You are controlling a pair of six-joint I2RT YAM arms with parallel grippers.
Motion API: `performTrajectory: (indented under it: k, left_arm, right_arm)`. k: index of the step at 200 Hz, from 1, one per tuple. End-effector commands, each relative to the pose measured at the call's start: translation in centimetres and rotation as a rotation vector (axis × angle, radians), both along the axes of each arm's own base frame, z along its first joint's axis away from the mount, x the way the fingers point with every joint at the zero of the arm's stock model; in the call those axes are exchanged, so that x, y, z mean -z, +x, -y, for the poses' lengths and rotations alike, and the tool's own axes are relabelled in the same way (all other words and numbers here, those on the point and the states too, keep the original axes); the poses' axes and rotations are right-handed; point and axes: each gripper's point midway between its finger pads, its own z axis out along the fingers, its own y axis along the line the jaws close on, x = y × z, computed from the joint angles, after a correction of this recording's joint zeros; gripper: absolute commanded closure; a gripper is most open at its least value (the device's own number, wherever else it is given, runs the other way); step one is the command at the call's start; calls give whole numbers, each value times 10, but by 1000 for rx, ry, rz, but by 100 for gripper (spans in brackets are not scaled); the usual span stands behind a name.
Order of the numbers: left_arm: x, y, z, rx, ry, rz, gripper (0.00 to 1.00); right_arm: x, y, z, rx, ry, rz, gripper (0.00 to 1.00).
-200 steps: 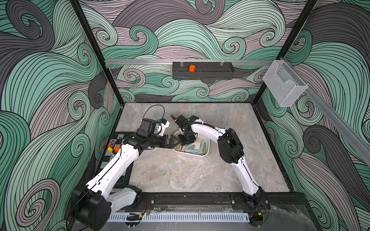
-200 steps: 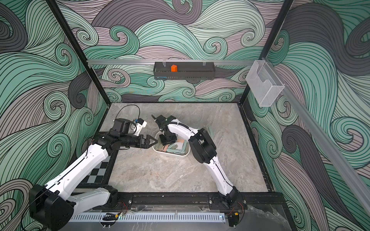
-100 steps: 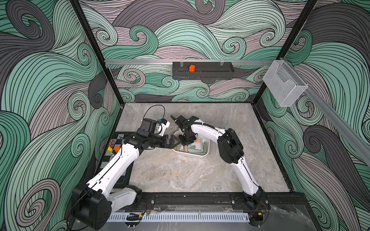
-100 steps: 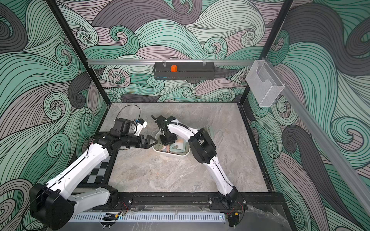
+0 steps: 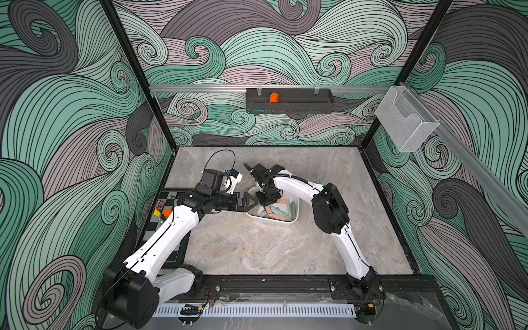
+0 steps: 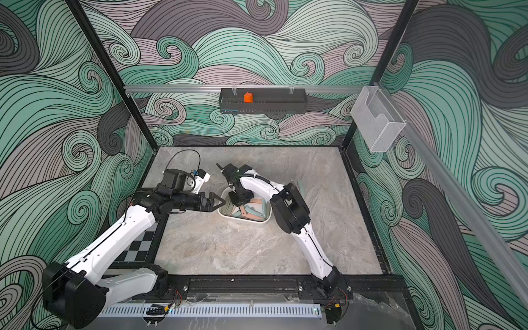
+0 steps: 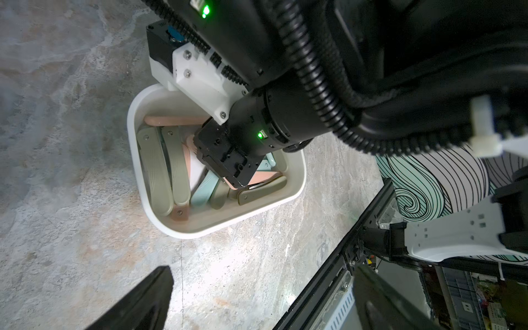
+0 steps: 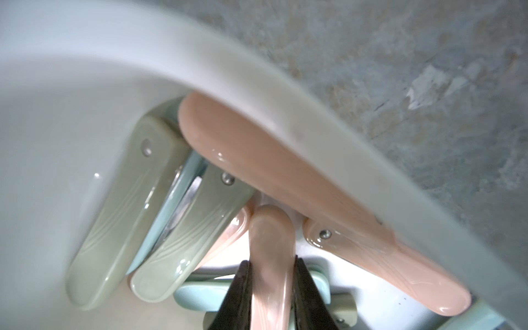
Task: Take the fruit knife out of the storage box
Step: Pick up the fruit knife from the storage box, then place the fruit knife at the center of the board.
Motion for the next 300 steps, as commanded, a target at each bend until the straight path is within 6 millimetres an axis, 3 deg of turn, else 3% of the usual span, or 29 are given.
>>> performTrajectory:
  k: [1, 115, 162, 192, 228, 279, 284, 300]
  left_arm:
    - [-16, 9, 1, 3, -9, 55, 1]
    - [-22, 20, 5, -1, -15, 61, 1]
    - [-33, 31, 13, -3, -58, 67, 1]
    - [-37, 40, 22, 4, -63, 77, 1]
    - [-40, 51, 37, 17, -80, 83, 1]
    - [-40, 64, 60, 33, -93, 88, 1]
    - [-29, 67, 63, 36, -78, 60, 1]
    - [-25, 70, 69, 44, -69, 42, 1]
  right_arm:
    - [-32, 8, 3, 2, 26, 57, 78]
    - [-59, 10, 8, -10, 59, 97, 81]
    - [-84, 8, 20, 0, 87, 125, 80]
    - [-106, 12, 36, 15, 108, 163, 80]
    - [-125, 29, 73, 56, 110, 204, 79]
    - [-119, 64, 135, 125, 74, 212, 79]
    - [-118, 67, 139, 128, 73, 215, 79]
    - [-114, 78, 147, 133, 74, 224, 79]
